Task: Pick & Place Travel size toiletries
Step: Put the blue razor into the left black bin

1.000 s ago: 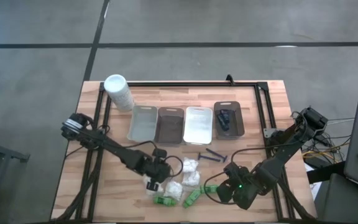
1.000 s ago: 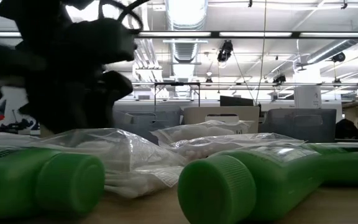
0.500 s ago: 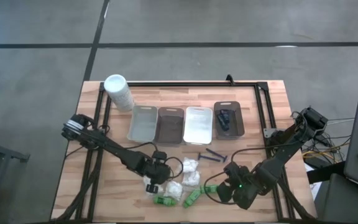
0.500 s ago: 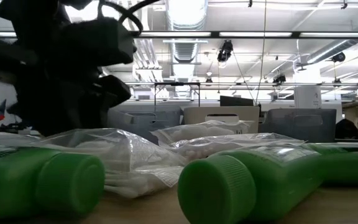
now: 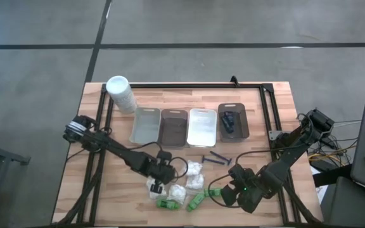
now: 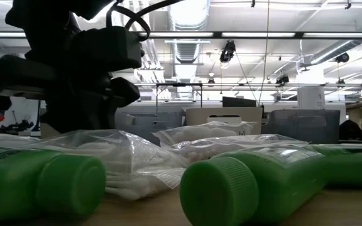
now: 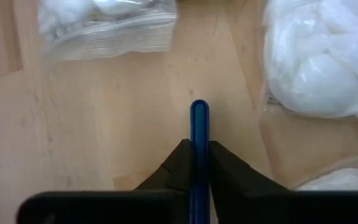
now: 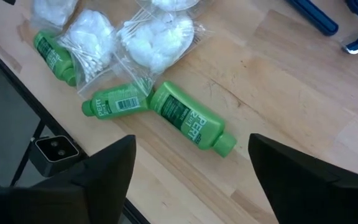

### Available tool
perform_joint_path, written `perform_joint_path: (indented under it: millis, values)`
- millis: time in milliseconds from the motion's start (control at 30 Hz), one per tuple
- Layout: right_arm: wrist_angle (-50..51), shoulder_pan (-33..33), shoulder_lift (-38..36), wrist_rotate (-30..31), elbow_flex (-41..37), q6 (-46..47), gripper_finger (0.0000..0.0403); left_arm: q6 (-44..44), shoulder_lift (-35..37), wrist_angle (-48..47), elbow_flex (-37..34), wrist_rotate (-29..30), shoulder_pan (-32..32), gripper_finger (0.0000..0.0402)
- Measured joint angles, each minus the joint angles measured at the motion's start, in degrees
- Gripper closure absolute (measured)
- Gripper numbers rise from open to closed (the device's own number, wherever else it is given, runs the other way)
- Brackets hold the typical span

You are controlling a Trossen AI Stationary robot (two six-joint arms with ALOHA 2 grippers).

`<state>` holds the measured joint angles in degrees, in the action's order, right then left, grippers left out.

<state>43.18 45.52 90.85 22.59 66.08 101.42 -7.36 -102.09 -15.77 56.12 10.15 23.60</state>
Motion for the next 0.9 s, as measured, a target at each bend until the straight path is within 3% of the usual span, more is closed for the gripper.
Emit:
perform_joint_path:
  millis: [233, 500, 700, 900]
  values:
    - [0.02, 0.00, 0.00, 0.09, 0.00, -0.02, 0.0075, -1.18, 2.42, -2.99, 2.24, 1.01, -0.48, 0.0373]
    - [0.08, -0.02, 0.00, 0.09, 0.00, -0.02, 0.0057, -4.74, 11.71, -7.71, 7.86, 5.18, -2.30, 0.0373]
    - [0.13, -0.04, 0.00, 2.77, 0.00, 0.43, 0.0049, -27.76, 19.12, -8.12, 8.16, 5.42, -11.84, 0.0373]
    - [0.13, -0.04, 0.00, 4.65, 0.00, 1.28, 0.0064, -36.33, 23.86, -7.17, 8.14, 6.60, -23.42, 0.0371]
